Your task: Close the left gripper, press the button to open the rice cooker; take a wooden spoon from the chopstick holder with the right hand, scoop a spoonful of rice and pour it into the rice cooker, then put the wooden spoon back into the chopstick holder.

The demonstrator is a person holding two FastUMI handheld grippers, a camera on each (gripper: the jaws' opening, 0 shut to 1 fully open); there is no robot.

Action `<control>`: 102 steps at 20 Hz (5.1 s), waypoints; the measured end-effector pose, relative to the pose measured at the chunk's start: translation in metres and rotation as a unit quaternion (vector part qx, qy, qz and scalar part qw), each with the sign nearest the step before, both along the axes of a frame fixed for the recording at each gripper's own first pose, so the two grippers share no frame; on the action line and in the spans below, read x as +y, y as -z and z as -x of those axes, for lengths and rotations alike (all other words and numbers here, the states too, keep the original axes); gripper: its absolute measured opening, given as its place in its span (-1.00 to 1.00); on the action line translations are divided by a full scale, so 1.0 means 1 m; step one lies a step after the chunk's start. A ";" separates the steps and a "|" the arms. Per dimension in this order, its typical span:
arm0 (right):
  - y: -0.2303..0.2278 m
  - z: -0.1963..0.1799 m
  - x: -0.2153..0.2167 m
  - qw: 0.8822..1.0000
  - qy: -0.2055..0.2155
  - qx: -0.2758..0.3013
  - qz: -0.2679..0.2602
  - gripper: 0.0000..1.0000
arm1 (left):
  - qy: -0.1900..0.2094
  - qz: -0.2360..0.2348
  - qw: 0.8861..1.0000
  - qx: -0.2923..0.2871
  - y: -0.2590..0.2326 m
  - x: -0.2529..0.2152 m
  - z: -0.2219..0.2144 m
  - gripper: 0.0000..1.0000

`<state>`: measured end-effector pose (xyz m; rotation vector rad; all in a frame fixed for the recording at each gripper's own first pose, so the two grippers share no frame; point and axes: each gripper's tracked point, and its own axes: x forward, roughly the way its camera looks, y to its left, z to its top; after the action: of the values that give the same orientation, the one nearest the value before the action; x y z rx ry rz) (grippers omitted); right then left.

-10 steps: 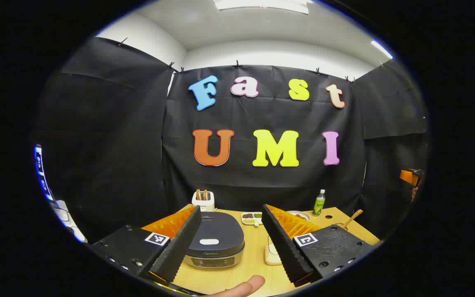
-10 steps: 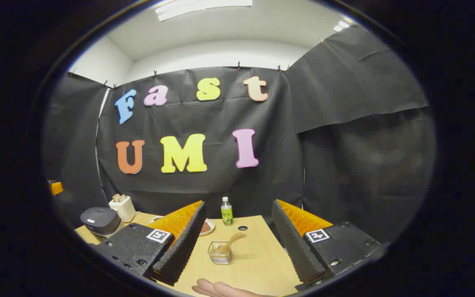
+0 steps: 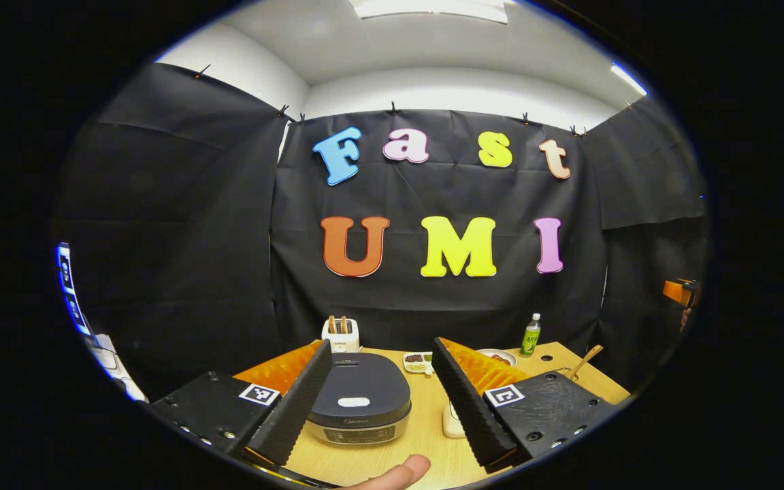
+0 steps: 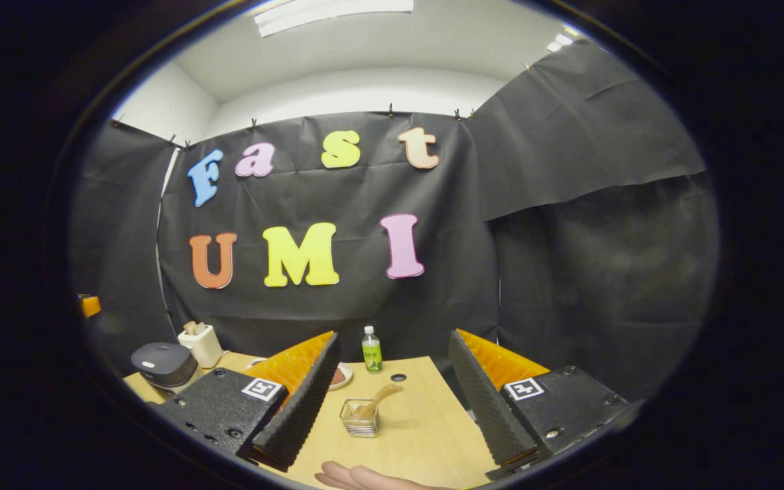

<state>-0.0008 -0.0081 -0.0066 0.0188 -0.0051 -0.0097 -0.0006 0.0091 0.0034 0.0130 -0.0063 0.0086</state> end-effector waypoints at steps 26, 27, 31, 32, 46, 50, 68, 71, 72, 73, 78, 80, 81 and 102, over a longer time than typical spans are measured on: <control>-0.012 -0.002 0.008 0.999 -0.028 -0.036 0.010 1.00 | 0.012 -0.019 0.997 0.077 0.049 -0.011 -0.031 -0.93; -0.013 -0.003 0.008 0.999 -0.027 -0.038 0.014 1.00 | 0.004 -0.016 0.996 0.093 0.065 -0.003 -0.037 -0.93; -0.005 0.000 0.022 0.998 -0.051 -0.025 0.027 1.00 | -0.015 0.016 0.984 0.179 0.105 0.011 -0.055 -0.82; -0.006 0.001 0.026 0.998 -0.058 -0.027 0.026 1.00 | -0.020 0.020 0.979 0.203 0.119 0.015 -0.061 -1.00; 0.021 -0.002 0.034 0.996 -0.090 -0.024 0.016 1.00 | -0.045 0.033 0.958 0.280 0.180 0.038 -0.106 -1.00; 0.027 -0.006 0.033 0.996 -0.085 -0.027 0.022 1.00 | -0.039 0.055 0.952 0.299 0.194 0.038 -0.106 -1.00; 0.070 -0.015 0.030 0.998 -0.065 0.017 0.020 1.00 | -0.049 0.048 0.988 0.141 0.105 0.017 -0.096 0.92; 0.085 -0.020 0.028 0.998 -0.062 0.030 0.016 1.00 | -0.056 0.025 0.990 0.129 0.089 0.008 -0.080 0.89; 0.090 -0.023 0.028 0.997 -0.061 0.036 0.013 1.00 | -0.057 0.021 0.991 0.121 0.084 0.008 -0.077 0.89; 0.095 -0.025 0.028 0.997 -0.061 0.041 0.012 1.00 | -0.059 0.016 0.991 0.116 0.080 0.008 -0.072 0.89; 0.121 -0.040 0.021 0.997 -0.050 0.059 0.016 1.00 | -0.064 0.031 0.995 0.067 0.052 0.014 -0.043 0.89; 0.132 -0.048 0.022 0.996 -0.049 0.069 0.013 1.00 | -0.059 0.047 0.996 0.040 0.035 0.016 -0.027 0.89; 0.138 -0.053 0.023 0.996 -0.050 0.074 0.011 1.00 | -0.058 0.053 0.997 0.028 0.027 0.017 -0.019 0.89; 0.258 -0.212 0.032 0.990 -0.009 0.141 -0.020 0.84 | 0.020 0.004 1.000 -0.024 0.037 -0.012 0.052 0.88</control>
<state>0.2113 0.0236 -0.2641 0.0583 0.2781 0.0066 -0.0529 -0.0032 -0.0337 0.0055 -0.0536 -0.0313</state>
